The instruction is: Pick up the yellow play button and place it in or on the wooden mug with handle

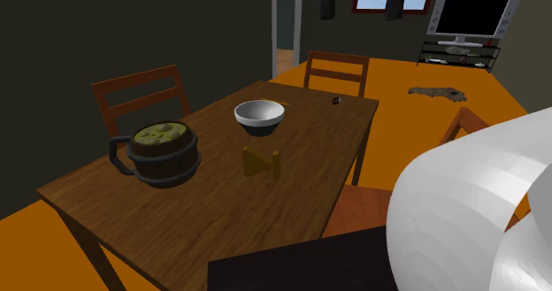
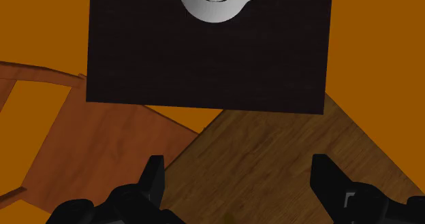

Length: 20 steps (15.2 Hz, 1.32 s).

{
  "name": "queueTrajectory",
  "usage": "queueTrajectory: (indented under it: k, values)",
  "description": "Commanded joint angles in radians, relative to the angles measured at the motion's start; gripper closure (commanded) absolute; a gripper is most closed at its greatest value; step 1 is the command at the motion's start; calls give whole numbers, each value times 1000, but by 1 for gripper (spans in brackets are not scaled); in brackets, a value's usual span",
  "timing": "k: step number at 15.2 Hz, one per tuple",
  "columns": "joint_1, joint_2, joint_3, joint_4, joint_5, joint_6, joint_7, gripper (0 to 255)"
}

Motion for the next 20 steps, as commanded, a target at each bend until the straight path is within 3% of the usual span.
queueTrajectory:
  k: [1, 11, 20]
  values:
    - [0, 0, 0, 0, 0, 0, 0, 0]
    - [32, 190, 3, -161, -11, 422, -86, 0]
    - [57, 490, 13, -172, -20, 797, -153, 0]
